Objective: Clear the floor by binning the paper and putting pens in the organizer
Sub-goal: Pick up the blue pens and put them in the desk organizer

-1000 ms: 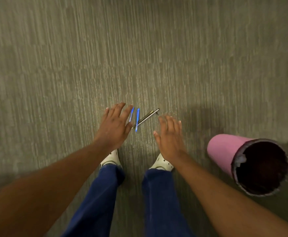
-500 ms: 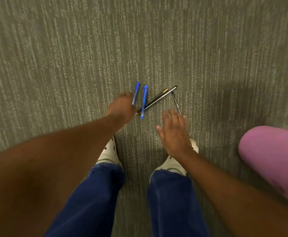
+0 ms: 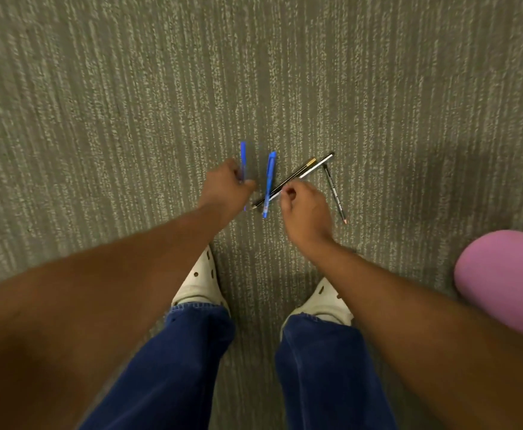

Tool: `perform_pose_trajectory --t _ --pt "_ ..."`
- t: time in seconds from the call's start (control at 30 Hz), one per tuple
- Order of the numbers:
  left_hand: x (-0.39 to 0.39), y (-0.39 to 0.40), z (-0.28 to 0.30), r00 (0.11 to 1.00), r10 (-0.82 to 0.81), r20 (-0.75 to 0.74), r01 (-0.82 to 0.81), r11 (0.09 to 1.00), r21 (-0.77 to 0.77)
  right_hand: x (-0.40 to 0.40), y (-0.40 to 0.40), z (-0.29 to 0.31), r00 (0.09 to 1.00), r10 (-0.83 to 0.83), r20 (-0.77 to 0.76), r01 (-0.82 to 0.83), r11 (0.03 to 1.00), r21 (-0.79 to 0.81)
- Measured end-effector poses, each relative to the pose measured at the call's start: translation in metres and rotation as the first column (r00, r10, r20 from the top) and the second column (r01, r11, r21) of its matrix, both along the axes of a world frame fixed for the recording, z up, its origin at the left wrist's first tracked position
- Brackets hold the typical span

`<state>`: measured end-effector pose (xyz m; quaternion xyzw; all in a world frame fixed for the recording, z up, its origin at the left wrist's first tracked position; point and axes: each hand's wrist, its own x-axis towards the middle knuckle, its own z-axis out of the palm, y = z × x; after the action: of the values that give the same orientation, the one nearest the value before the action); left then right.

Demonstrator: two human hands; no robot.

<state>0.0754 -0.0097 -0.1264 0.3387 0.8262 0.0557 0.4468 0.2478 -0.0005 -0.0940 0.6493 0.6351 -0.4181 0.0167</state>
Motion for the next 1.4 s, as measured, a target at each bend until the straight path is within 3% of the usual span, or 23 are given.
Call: perform_pose_trajectory --t 0.1,0.3,0.43,0.57,0.7,0.83,0.97,1.23,1.4 --pt "-0.002 -0.016 0.013 0.999 0.035 0.034 -0.037 0.998 0.043 -0.026 0.026 -0.015 0.997 -0.069 0.036 0.071 0.997 -0.038" --pt "-0.001 -0.034 0.024 0.998 0.053 0.044 -0.056 0.995 0.087 -0.054 0.046 -0.04 0.991 0.046 0.122 -0.03 0.991 -0.128" --pt "0.006 -0.032 0.031 0.991 0.103 0.083 -0.113 0.987 0.117 -0.041 0.041 -0.039 1.0 -0.001 0.008 0.002 0.993 -0.121" --pt "0.012 -0.023 0.057 0.984 0.116 0.136 -0.137 0.979 0.152 -0.019 0.026 -0.007 0.968 -0.22 -0.122 0.207 0.972 -0.111" --pt "0.024 -0.007 0.116 0.983 0.034 0.181 -0.069 0.98 0.186 0.016 0.008 0.056 0.909 -0.382 -0.166 0.359 0.92 -0.156" --pt "0.042 0.007 0.2 0.941 -0.124 0.315 0.053 0.973 0.225 0.049 0.0 0.136 0.842 -0.489 -0.227 0.449 0.869 -0.207" --pt "0.066 0.014 0.299 0.883 -0.257 0.392 0.152 0.948 0.279 0.075 -0.001 0.232 0.788 -0.518 -0.332 0.474 0.856 -0.207" --pt "0.13 0.02 0.494 0.852 -0.457 0.255 0.316 0.838 0.444 0.136 0.011 0.437 0.728 -0.494 -0.476 0.507 0.854 -0.112" --pt "0.183 0.027 0.603 0.8 -0.569 0.192 0.403 0.745 0.531 0.191 0.001 0.553 0.683 -0.496 -0.537 0.594 0.805 0.011"
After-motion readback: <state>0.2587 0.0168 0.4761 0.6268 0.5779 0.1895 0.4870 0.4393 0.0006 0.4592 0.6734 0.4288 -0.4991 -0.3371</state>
